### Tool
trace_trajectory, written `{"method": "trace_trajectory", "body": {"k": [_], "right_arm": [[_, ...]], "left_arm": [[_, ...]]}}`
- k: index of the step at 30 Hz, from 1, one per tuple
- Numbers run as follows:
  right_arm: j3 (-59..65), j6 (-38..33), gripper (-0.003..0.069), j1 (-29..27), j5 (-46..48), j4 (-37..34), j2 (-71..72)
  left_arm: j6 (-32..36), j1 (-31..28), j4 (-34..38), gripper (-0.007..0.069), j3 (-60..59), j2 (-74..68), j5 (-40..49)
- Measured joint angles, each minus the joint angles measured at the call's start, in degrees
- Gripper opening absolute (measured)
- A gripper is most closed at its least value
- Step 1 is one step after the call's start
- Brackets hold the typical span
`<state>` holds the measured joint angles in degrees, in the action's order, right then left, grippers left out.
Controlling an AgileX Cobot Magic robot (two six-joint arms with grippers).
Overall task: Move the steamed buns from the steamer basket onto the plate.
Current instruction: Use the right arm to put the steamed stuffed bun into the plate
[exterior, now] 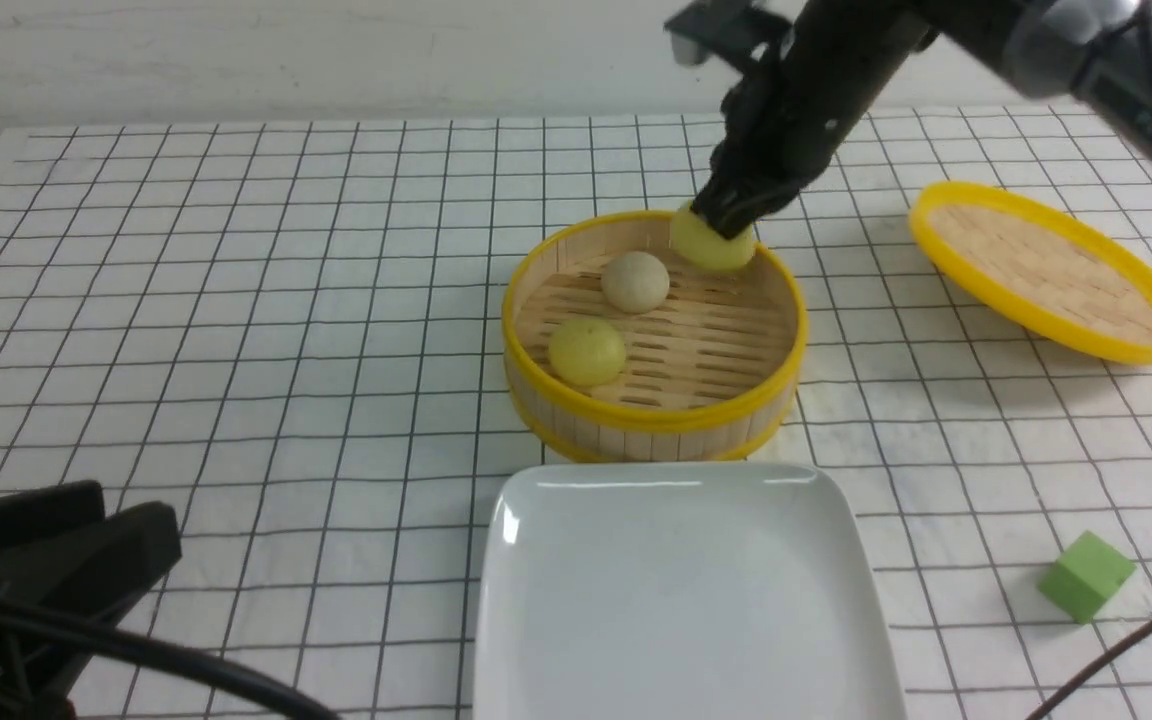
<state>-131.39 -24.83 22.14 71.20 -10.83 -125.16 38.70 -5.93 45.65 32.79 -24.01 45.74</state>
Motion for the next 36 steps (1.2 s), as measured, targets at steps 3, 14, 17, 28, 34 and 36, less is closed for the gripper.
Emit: {"method": "trace_trajectory", "body": {"k": [3, 14, 17, 28, 34, 36], "right_arm": [[-0.12, 2.38, 0.0011, 0.00, 0.40, -0.72, 4.52], [17.65, 15.30, 0.0011, 0.00, 0.73, -5.19, 25.38], [26.78, 13.08, 0.0012, 0.00, 0.73, -9.22, 30.01], [59.44, -2.45, 0.0017, 0.54, -11.15, -18.52, 29.28], [63.24, -9.87, 0.0016, 0.54, -19.92, -21.62, 25.91], [63.24, -11.04, 0.0016, 0.54, -21.20, -21.88, 25.30]], "left_arm": [[0.00, 0.00, 0.00, 0.0323, 0.00, 0.00, -0.76], [0.00, 0.00, 0.00, 0.0323, 0.00, 0.00, -1.75], [0.00, 0.00, 0.00, 0.0323, 0.00, 0.00, -1.90], [0.00, 0.00, 0.00, 0.0323, 0.00, 0.00, -2.02], [0.00, 0.00, 0.00, 0.0323, 0.00, 0.00, -2.02], [0.00, 0.00, 0.00, 0.0323, 0.00, 0.00, -2.02]]}}
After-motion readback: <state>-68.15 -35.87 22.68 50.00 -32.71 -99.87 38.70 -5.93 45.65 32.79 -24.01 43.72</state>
